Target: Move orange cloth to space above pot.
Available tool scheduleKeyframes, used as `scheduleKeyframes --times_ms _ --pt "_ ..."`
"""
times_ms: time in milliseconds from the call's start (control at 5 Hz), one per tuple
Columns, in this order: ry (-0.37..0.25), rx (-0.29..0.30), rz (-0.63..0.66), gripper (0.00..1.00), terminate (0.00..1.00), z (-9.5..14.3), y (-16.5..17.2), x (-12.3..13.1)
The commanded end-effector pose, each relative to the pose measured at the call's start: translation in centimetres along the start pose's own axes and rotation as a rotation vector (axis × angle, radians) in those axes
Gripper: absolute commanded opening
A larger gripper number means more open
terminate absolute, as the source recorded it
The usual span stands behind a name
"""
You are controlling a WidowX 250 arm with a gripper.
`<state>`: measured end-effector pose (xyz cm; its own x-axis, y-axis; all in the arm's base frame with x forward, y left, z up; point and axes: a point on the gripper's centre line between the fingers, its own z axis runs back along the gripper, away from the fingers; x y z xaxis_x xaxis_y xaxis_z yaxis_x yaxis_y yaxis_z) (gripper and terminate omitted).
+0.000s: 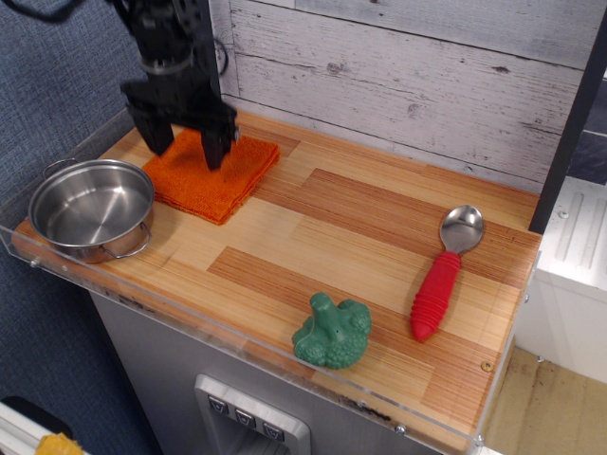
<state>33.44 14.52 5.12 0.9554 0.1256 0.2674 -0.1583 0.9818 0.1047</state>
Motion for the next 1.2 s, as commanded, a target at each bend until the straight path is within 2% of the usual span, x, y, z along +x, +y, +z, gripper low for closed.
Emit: scheduleKeyframes --times_ms 0,400,600,800,1000 --pt "-0.099 0.057 0.043 1.0 0.0 5.0 -0.6 2.4" --pt "-0.04 0.086 0.104 1.0 0.0 7.4 -1.1 0.3" --pt "0.03 0.119 0.122 1.0 0.0 9.5 -1.8 -1.5" --pt "0.026 0.117 0.144 1.0 0.0 11.1 -2.5 -4.6" --pt "0.072 0.117 0.183 1.0 0.0 12.0 -3.3 -7.1"
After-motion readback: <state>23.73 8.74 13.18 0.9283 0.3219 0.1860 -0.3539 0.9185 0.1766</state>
